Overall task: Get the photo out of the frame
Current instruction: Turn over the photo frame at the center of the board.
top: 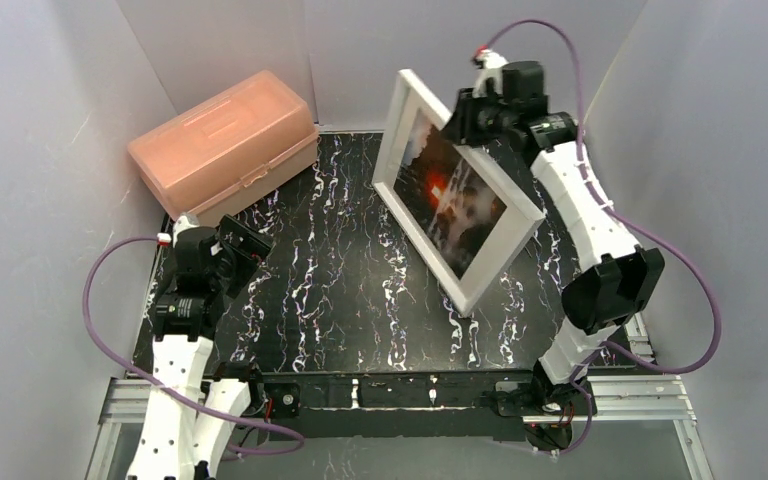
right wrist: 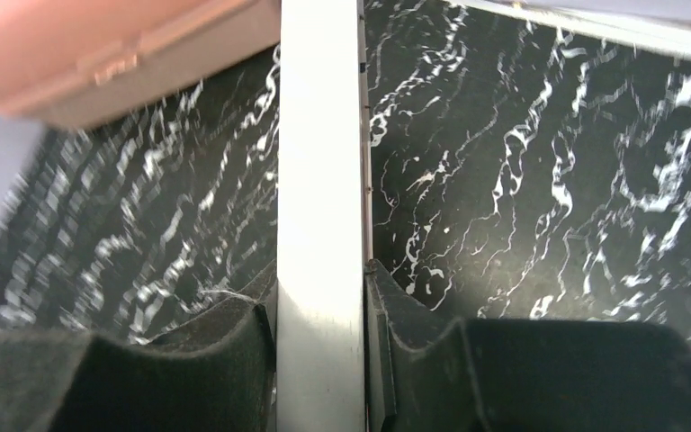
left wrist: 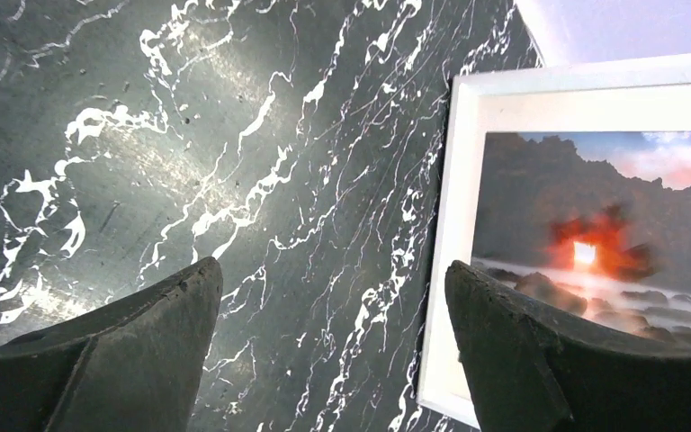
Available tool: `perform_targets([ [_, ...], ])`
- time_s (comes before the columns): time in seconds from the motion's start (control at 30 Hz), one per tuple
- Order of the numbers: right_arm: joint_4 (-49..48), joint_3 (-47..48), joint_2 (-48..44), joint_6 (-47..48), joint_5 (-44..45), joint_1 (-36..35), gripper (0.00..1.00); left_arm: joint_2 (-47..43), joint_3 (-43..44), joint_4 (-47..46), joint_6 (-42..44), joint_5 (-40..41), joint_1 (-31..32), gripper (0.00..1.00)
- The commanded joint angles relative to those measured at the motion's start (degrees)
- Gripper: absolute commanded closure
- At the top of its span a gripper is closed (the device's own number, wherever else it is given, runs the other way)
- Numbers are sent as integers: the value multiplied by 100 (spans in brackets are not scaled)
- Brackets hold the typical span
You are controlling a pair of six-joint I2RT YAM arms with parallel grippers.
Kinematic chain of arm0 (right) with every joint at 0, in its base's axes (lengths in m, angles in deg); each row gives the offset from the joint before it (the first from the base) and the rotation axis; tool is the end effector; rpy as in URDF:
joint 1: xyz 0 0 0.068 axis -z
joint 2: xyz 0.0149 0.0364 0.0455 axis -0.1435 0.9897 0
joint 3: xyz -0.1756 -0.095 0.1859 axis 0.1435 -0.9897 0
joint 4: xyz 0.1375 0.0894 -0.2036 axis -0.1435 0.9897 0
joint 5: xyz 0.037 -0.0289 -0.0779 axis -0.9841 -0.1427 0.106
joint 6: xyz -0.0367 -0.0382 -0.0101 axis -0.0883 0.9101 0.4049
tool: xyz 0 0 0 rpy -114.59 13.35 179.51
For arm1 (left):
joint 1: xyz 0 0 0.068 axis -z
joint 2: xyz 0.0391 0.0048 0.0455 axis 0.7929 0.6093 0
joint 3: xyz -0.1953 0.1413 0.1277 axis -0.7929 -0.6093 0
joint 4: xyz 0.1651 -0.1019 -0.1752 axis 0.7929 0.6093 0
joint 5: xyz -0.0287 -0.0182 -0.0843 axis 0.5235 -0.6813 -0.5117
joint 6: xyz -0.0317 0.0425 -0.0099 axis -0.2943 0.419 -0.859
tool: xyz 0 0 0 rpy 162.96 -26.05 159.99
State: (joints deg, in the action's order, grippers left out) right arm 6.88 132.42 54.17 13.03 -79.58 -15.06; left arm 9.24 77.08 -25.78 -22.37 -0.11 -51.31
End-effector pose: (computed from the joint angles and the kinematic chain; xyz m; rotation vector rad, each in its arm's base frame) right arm 0.3543 0.1616 0.4332 -0.4203 1.9947 0.5874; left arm 0.1407 -0.0020 0.3285 -0.8955 1.8880 -0.5443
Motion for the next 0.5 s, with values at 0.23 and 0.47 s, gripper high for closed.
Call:
perform_targets([
  [0.23,-3404,-1821,-75,-3654,-2397,1384,99,260,-232,-377,153,-452,-1,8],
  [0.47,-4371,-3055,-313,-4103,-2415,1406,99,574,-474,-825,271,-1027,0,10],
])
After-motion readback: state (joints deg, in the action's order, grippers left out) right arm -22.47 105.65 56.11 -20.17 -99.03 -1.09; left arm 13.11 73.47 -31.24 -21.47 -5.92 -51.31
